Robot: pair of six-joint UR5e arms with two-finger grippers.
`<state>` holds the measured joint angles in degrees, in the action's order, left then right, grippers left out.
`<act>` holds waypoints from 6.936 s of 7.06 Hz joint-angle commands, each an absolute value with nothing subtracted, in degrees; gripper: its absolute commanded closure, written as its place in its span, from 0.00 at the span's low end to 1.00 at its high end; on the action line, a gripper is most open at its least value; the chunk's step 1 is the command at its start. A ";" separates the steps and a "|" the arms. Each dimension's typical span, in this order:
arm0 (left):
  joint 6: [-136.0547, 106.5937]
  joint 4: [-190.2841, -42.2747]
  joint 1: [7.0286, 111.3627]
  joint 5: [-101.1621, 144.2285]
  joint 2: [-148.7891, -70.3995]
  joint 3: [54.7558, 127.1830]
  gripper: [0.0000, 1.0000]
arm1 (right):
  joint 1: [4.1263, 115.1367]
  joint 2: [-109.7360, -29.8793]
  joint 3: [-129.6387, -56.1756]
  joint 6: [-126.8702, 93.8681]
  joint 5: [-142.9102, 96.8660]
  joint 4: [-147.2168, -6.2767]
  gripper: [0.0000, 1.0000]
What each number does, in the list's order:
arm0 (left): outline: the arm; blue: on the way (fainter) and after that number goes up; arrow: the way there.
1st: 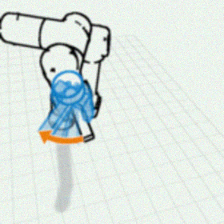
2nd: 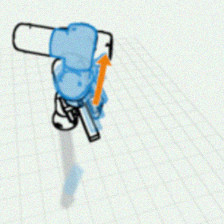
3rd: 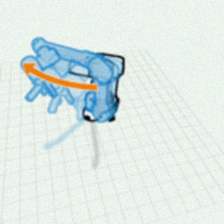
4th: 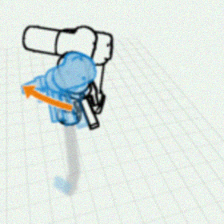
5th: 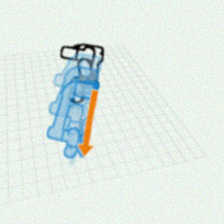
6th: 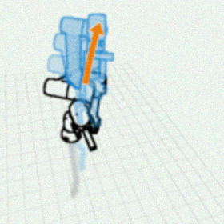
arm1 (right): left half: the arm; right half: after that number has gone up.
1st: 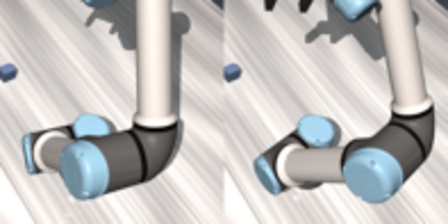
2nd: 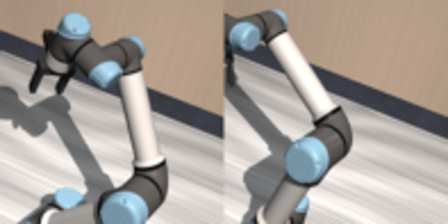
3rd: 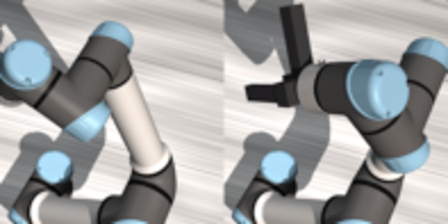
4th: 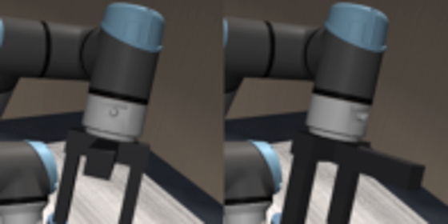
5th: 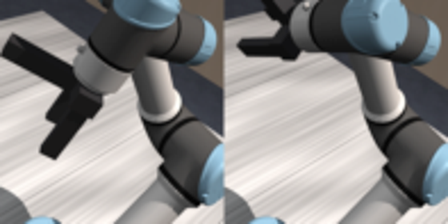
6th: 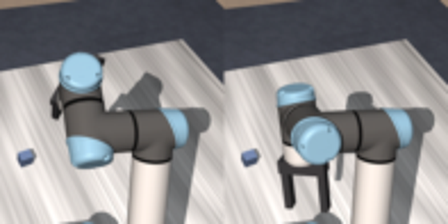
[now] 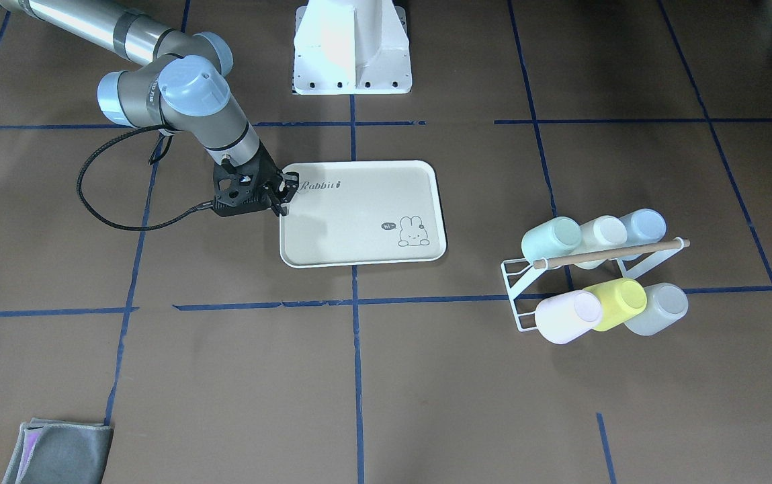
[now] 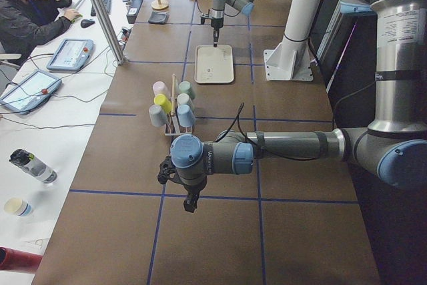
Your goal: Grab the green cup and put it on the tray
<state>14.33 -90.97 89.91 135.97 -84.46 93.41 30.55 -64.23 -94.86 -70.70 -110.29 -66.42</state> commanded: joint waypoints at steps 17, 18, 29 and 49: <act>14.33 -90.53 88.95 135.44 -84.99 93.43 0.00 | 54.52 -66.79 -107.93 -36.14 -123.11 -101.30 0.00; 14.24 -89.83 88.95 135.44 -84.99 93.34 0.00 | 59.10 -69.76 -108.89 -25.94 -123.48 -104.38 0.00; 13.80 -88.67 88.86 135.88 -95.63 96.68 0.00 | 92.29 -102.13 -109.25 11.71 -129.11 -99.34 0.00; 38.76 -45.18 35.52 70.51 -124.89 114.09 0.00 | 92.29 -103.01 -108.90 11.60 -129.20 -98.26 0.00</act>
